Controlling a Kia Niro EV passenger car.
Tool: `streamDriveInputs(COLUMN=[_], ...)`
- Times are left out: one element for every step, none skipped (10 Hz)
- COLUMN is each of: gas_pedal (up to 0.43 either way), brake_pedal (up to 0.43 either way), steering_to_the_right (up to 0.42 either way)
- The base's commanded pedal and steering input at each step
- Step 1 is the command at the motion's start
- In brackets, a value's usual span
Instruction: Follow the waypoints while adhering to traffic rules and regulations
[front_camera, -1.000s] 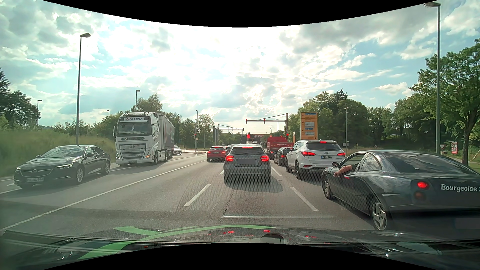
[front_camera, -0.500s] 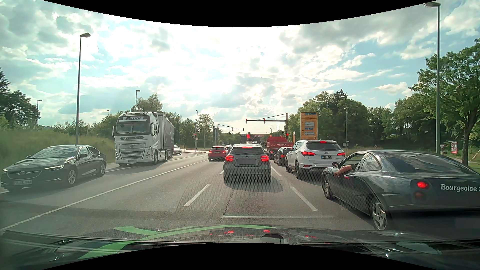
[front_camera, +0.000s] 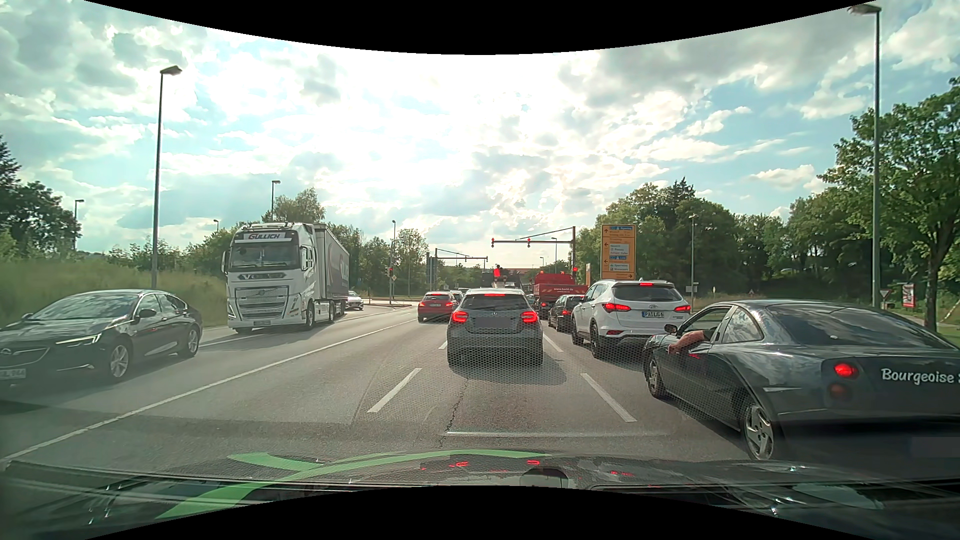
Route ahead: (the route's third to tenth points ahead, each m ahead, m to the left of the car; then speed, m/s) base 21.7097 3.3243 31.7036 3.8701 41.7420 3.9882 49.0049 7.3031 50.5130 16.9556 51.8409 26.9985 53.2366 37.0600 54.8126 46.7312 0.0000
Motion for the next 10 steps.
streamDriveInputs(gas_pedal=[0.0,0.0,0.0,0.0,0.0,0.0,0.0,0.0,0.0,0.0], brake_pedal=[0.549,0.549,0.549,0.549,0.549,0.549,0.549,0.549,0.549,0.549], steering_to_the_right=[-0.008,-0.008,-0.008,-0.008,-0.008,-0.008,-0.008,-0.008,-0.008,-0.008])
